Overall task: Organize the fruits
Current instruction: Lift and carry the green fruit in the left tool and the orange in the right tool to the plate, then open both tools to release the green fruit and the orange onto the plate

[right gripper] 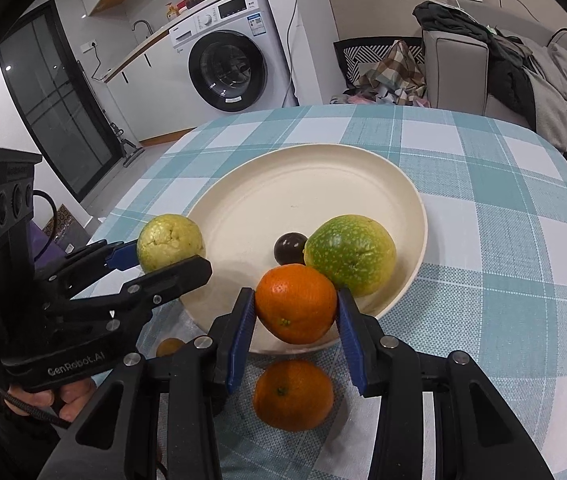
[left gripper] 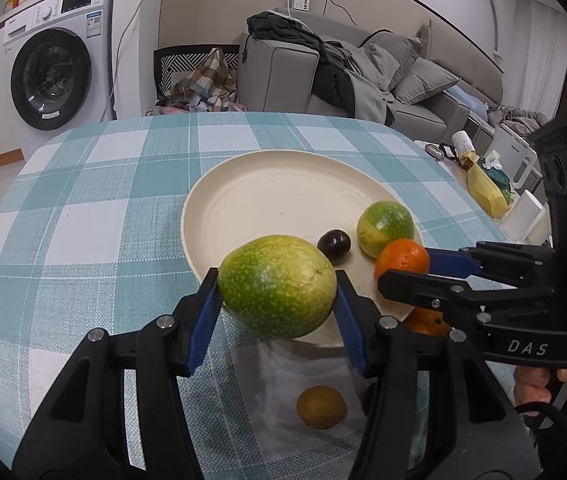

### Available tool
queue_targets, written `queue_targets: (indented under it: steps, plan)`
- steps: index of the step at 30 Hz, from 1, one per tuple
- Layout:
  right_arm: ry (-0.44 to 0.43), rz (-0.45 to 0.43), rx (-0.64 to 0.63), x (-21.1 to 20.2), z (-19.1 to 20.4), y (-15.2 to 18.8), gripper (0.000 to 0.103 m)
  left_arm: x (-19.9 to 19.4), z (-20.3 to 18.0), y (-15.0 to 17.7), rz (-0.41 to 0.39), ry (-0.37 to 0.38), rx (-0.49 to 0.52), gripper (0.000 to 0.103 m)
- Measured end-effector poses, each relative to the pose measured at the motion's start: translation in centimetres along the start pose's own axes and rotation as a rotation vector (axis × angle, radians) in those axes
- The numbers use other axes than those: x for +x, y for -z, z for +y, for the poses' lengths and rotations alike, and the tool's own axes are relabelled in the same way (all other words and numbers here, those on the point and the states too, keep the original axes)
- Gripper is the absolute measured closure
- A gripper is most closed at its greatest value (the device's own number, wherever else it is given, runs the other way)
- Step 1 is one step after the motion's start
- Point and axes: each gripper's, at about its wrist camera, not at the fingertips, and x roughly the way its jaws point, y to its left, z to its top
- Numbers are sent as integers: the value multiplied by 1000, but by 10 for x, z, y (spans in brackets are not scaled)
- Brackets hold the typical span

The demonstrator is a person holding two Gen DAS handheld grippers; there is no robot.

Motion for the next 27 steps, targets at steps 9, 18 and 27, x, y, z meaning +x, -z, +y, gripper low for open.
queue_targets:
  steps: [9,18,27]
  plan:
    - [8,-20,-8,-8,1,4,60,-3,-2,1,-1,-1,5,51]
    - [55,-76,-2,-41,-1,20,46,-35,-3,1,-64,-17,15,27]
    - [37,-113,11,-68,0,39,2,-81,-12,18,-114,-51,21,1]
